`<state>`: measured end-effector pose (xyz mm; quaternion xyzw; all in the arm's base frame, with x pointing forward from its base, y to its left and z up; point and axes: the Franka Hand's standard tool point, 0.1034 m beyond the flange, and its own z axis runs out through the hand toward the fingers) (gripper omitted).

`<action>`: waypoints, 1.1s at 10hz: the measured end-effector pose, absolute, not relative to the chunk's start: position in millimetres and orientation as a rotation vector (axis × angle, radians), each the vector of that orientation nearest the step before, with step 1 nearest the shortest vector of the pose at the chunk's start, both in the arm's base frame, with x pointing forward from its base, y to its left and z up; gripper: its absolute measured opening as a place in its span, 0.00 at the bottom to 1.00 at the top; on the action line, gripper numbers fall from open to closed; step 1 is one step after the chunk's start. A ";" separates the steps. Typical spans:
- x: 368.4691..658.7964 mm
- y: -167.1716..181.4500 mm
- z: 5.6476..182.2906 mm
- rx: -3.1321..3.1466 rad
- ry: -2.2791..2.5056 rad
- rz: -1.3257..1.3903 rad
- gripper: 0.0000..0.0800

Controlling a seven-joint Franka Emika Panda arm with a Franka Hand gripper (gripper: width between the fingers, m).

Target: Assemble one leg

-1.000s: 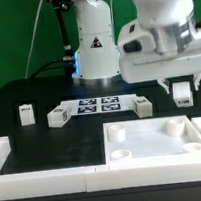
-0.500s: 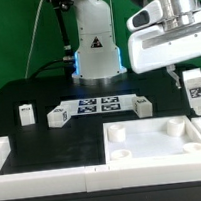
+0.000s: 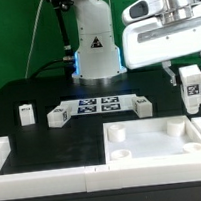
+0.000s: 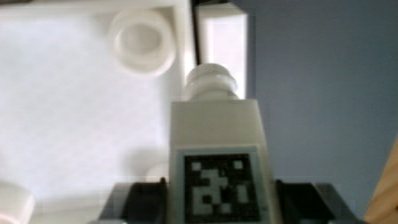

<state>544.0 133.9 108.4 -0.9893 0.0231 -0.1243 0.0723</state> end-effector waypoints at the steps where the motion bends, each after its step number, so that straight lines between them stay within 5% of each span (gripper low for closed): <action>1: 547.2 121.8 108.4 -2.981 0.053 -0.381 0.36; 6: 553.1 123.3 106.8 -2.996 -0.019 -0.409 0.36; 11: 615.0 127.8 117.2 -3.008 -0.188 -0.517 0.36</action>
Offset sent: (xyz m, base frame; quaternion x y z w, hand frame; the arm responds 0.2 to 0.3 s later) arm 0.0000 0.0000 0.0000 0.0000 0.0000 0.0000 1.0000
